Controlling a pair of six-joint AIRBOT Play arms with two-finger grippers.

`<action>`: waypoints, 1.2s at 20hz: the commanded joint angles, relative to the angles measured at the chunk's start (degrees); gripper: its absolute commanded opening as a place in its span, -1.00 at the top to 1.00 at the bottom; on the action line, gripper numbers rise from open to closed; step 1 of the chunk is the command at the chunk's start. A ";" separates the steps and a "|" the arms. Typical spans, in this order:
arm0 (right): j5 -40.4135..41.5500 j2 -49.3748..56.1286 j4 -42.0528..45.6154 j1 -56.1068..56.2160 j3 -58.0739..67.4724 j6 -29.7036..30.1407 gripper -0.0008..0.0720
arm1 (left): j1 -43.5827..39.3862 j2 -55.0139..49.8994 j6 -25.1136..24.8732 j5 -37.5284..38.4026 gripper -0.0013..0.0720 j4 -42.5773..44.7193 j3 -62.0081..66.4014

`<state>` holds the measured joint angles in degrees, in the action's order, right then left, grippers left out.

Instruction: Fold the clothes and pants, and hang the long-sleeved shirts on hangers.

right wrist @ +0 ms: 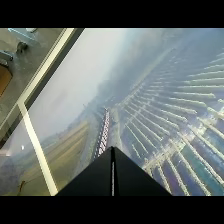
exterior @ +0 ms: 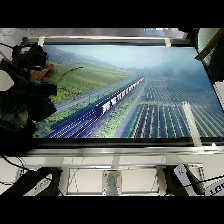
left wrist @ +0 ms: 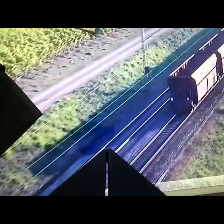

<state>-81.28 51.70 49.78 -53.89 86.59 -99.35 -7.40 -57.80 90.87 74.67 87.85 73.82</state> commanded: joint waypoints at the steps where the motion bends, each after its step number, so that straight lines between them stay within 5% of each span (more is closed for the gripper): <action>1: -0.09 0.04 -0.02 0.00 -0.04 -0.02 0.81 | 0.00 0.00 -0.02 0.02 0.93 0.02 -0.13; 12: -0.07 0.07 0.00 0.00 0.00 -0.02 0.81 | 0.04 -1.79 -1.49 -4.02 0.93 1.33 -0.13; 20: 12.39 0.44 2.45 0.00 0.07 -0.02 0.81 | 0.90 -7.85 -2.75 -14.14 0.91 42.60 -0.11; 21: 14.64 0.44 2.08 0.00 0.07 -0.39 0.81 | 2.38 -9.18 1.62 -14.75 0.62 47.69 -0.11; 22: 17.66 0.46 1.38 0.00 0.07 -0.46 0.81 | 4.68 -10.62 5.92 -15.10 -0.24 50.42 -0.11; 23: 19.67 0.42 0.96 0.00 0.07 -0.48 0.81 | 8.07 -12.17 8.83 -14.99 -0.51 50.93 -0.11; 24: 19.63 0.42 0.13 0.00 0.07 -0.46 0.81 | 11.91 -13.60 10.43 -14.95 -0.51 50.47 -0.11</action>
<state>-66.74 52.12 51.27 -53.89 86.59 -99.59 -1.61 -68.07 94.08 61.41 129.51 73.69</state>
